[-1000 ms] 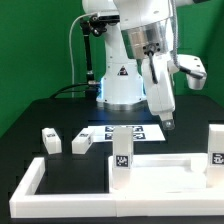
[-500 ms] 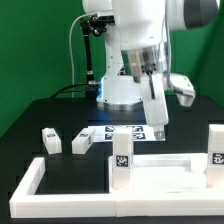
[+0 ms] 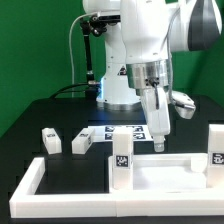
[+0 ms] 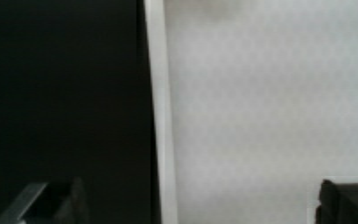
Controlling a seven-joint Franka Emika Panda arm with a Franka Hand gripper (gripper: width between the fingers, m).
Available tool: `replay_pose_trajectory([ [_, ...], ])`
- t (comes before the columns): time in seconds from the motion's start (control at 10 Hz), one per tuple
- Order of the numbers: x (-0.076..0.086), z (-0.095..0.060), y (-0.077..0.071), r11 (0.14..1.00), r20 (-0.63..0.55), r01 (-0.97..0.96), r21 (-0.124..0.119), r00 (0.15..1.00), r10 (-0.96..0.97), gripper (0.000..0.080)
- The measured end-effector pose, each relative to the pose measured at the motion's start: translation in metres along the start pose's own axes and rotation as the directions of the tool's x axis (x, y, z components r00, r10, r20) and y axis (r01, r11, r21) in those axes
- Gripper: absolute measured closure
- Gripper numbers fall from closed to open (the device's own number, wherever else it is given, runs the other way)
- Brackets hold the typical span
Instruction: Assemble desk
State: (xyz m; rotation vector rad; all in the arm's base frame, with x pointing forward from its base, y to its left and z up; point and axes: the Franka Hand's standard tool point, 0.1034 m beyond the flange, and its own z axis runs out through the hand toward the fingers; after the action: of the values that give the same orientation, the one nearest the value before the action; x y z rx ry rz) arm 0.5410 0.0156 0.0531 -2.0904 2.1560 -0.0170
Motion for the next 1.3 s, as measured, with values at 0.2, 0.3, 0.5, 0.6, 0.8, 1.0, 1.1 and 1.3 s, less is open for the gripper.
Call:
replay_pose_trajectory([
  [0.2, 0.005, 0.0, -0.001, 1.0, 0.006, 0.023, -0.003, 1.0, -0.023, 0.0151],
  [0.3, 0.004, 0.001, -0.001, 1.0, 0.006, 0.025, -0.003, 1.0, -0.025, 0.0151],
  [0.5, 0.004, 0.001, -0.001, 1.0, 0.006, 0.025, -0.004, 1.0, -0.025, 0.0151],
  [0.6, 0.006, 0.004, -0.002, 1.0, -0.003, 0.027, 0.007, 1.0, -0.027, 0.0151],
  [0.8, 0.022, 0.029, 0.01, 0.999, -0.025, 0.042, -0.02, 0.999, -0.042, 0.0151],
  [1.0, 0.03, 0.038, 0.019, 0.999, -0.033, 0.037, -0.04, 0.999, -0.038, 0.0151],
  [1.1, 0.028, 0.037, 0.018, 0.999, -0.032, 0.04, -0.038, 0.999, -0.041, 0.0151],
  [1.3, 0.028, 0.038, 0.018, 0.998, -0.033, 0.04, -0.039, 0.999, -0.041, 0.0423],
])
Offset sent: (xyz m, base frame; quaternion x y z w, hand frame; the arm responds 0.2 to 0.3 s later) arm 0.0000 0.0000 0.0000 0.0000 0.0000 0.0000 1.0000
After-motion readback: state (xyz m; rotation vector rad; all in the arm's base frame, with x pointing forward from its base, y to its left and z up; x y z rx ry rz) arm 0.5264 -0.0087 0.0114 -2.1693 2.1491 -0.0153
